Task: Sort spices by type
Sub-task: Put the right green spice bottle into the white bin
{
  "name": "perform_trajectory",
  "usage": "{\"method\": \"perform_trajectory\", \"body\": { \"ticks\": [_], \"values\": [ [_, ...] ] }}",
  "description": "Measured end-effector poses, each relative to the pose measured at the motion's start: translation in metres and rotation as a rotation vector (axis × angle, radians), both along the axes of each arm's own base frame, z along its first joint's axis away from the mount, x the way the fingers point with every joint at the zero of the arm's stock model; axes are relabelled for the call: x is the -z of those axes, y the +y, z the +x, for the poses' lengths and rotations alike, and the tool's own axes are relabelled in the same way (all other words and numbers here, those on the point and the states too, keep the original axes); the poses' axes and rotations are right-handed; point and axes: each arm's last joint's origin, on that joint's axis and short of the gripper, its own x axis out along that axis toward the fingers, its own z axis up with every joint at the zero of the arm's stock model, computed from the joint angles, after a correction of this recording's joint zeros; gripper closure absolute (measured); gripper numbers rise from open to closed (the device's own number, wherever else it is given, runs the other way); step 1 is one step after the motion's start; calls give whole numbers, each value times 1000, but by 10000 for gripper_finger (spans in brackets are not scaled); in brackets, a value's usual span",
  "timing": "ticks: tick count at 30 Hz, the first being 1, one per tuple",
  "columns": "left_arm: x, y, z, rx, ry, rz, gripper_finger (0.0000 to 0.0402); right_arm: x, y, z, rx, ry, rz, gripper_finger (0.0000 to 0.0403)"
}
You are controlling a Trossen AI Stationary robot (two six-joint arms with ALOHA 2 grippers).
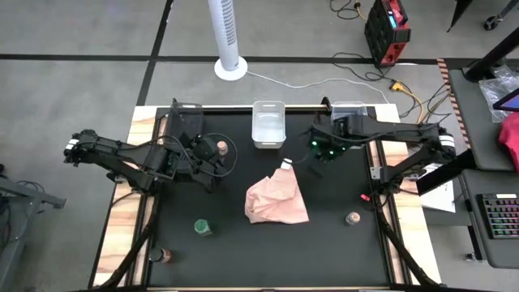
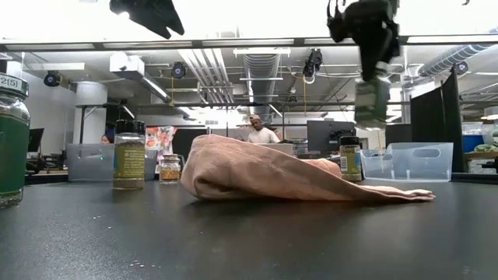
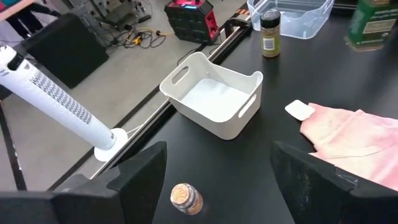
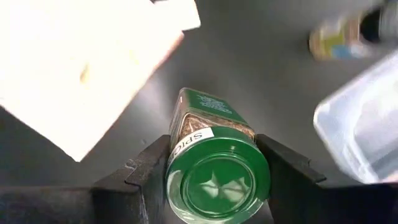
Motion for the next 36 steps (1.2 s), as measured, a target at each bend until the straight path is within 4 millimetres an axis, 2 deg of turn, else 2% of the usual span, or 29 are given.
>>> {"method": "perform_trajectory", "body": {
  "ticks": [9,15,19,26,32,36],
  "values": [
    [0,-10,-2,38,-3,-12,132,-14,-8,50,-409,61,-72,205],
    [0,-22,-7,88,-2,-8,132,-22,-28,84,-624,56,-134,205],
    [-4,-29,-14,127,-17,-13,132,-32,-55,102,-702,26,-192,205],
    [-12,-30,-31,150,-30,-24,132,-32,-122,116,-707,16,-260,205],
    [-20,-24,-44,146,-66,-40,132,-11,-171,120,-644,45,-252,205],
    [-23,-22,-49,146,-75,-42,132,9,-189,128,-668,59,-236,205]
  ]
}}
